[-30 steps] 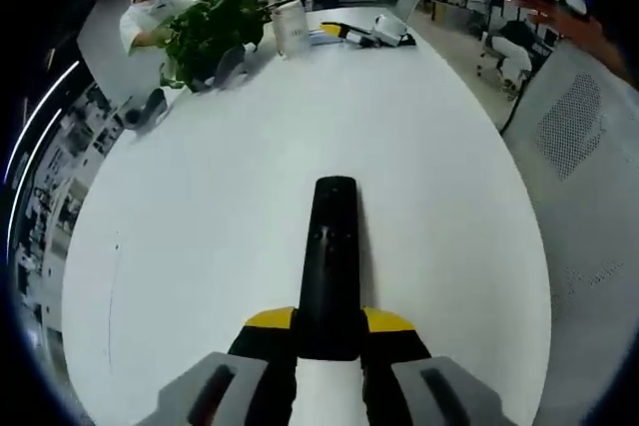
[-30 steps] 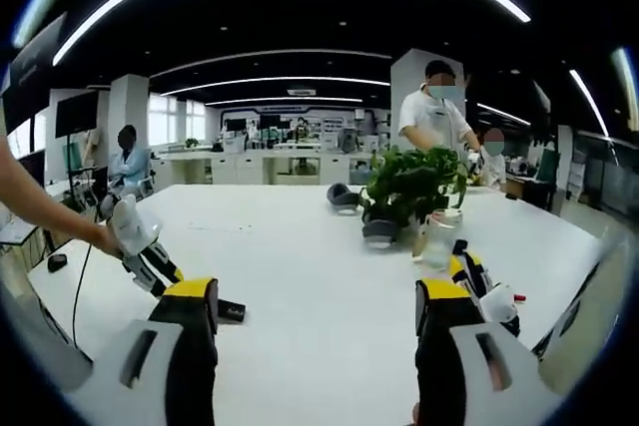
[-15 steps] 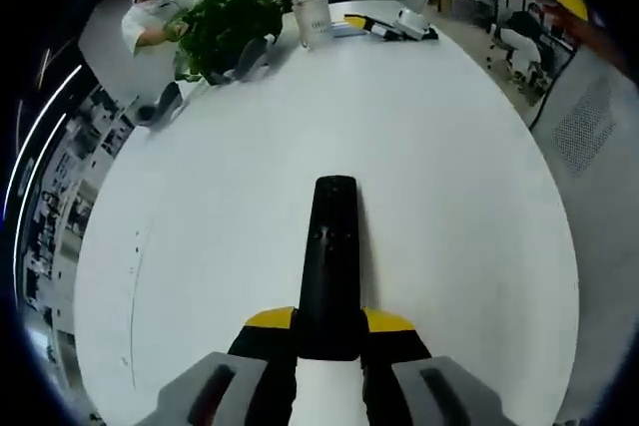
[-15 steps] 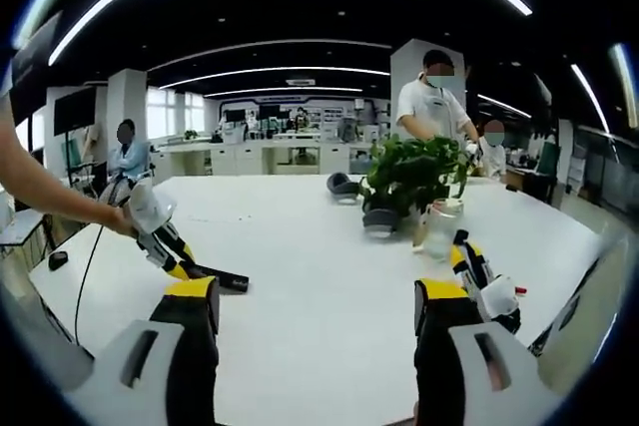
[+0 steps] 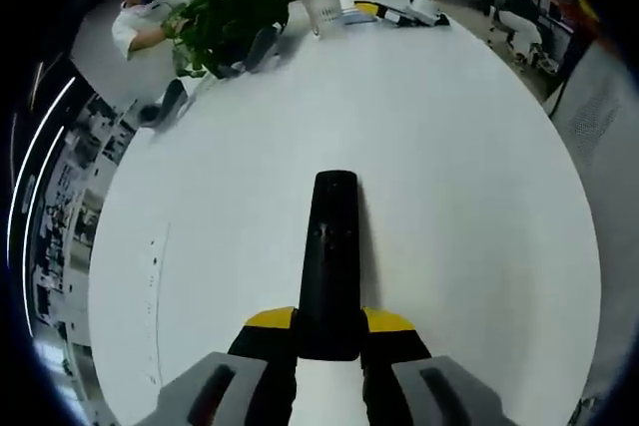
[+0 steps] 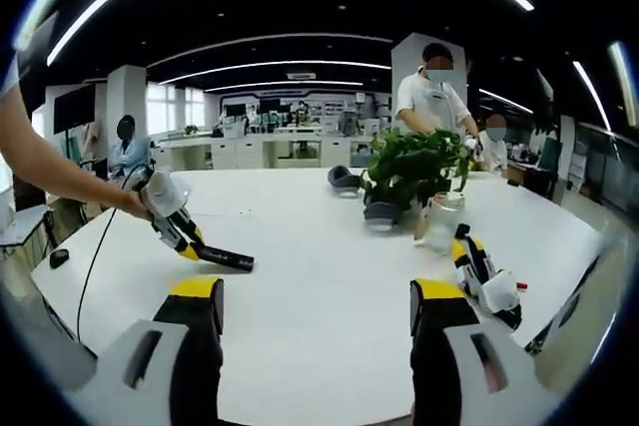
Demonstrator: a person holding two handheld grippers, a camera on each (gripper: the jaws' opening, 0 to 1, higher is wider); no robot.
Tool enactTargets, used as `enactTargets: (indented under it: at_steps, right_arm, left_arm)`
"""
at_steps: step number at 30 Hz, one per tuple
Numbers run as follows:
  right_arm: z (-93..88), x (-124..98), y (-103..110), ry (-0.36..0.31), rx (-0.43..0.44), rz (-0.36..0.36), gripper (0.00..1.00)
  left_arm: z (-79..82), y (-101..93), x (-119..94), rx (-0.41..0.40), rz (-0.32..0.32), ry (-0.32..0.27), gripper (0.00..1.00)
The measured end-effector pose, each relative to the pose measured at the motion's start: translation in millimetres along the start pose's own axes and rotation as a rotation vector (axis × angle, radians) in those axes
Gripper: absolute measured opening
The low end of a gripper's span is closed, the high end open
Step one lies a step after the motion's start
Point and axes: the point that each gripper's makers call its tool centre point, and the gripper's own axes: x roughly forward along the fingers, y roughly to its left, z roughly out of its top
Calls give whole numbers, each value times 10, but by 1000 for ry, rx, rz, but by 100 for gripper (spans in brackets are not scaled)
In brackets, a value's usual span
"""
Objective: Press the specified remote control buttons in sequence, fully releasing each button before pressing the next.
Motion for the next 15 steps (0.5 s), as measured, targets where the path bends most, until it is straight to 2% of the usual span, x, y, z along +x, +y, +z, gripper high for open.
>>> enactTargets:
  at_steps: [15]
  right_arm:
    - [-39,12,-11,17,-1,-3,79]
  left_arm:
    - [-55,395,103,-21,16,40,23]
